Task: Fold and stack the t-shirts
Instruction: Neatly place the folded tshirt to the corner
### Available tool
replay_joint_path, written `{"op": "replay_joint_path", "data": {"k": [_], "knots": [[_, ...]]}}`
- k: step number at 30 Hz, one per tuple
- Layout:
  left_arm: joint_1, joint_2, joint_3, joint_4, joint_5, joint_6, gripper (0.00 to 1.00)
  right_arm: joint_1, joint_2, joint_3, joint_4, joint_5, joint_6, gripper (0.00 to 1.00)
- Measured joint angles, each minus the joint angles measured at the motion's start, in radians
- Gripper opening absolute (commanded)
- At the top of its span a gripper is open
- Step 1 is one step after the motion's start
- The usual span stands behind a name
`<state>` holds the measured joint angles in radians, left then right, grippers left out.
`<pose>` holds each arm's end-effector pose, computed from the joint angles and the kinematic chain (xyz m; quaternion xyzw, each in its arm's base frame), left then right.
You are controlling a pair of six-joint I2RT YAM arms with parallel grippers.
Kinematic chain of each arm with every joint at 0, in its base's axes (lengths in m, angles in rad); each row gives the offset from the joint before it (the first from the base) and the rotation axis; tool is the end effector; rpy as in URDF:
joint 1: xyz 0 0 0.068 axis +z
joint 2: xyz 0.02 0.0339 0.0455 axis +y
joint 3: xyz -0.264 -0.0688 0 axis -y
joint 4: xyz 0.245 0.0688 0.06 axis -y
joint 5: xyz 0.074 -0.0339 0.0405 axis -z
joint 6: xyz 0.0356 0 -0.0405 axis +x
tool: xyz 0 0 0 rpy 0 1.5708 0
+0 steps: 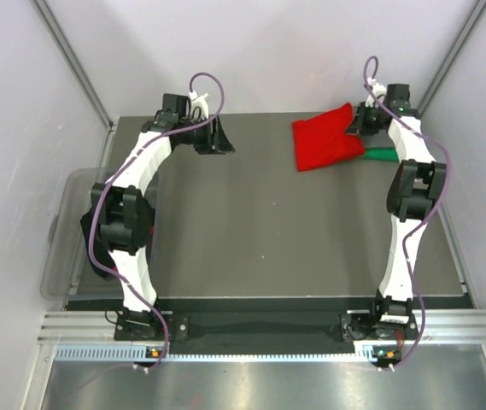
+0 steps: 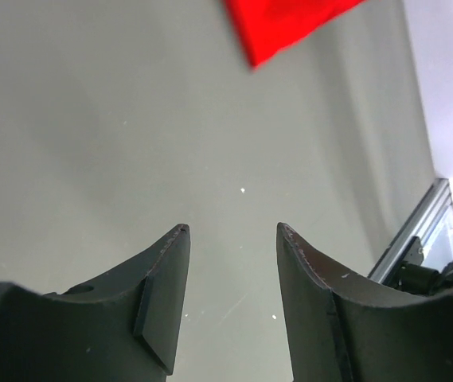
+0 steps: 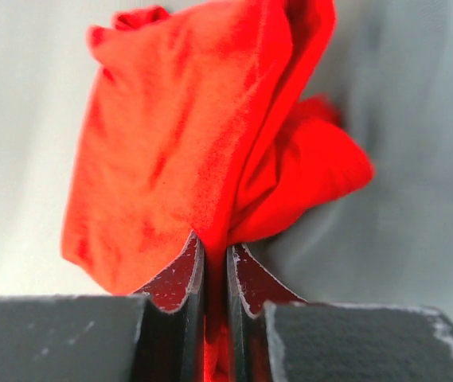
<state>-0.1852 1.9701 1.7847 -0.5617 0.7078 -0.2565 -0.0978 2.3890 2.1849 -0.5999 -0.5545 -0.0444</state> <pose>0.4367 -0.1054 0.3019 0.1080 0.8640 -0.3921 0.2968 0.5364 -0.0338 0.2280 -0.0785 0.8944 0.2276 0.3769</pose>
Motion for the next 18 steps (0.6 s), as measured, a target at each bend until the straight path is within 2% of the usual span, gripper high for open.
{"op": "replay_joint_path", "data": {"k": [6,18], "knots": [[0.0,-0.022,-0.04,-0.003,-0.04,0.018,0.53,-0.024,0.0,0.062,0.038,0.026,0.02,0.0],[0.0,-0.061,-0.067,0.0,-0.055,0.023,0.53,-0.03,-0.05,0.063,0.031,0.03,0.029,0.0]]}}
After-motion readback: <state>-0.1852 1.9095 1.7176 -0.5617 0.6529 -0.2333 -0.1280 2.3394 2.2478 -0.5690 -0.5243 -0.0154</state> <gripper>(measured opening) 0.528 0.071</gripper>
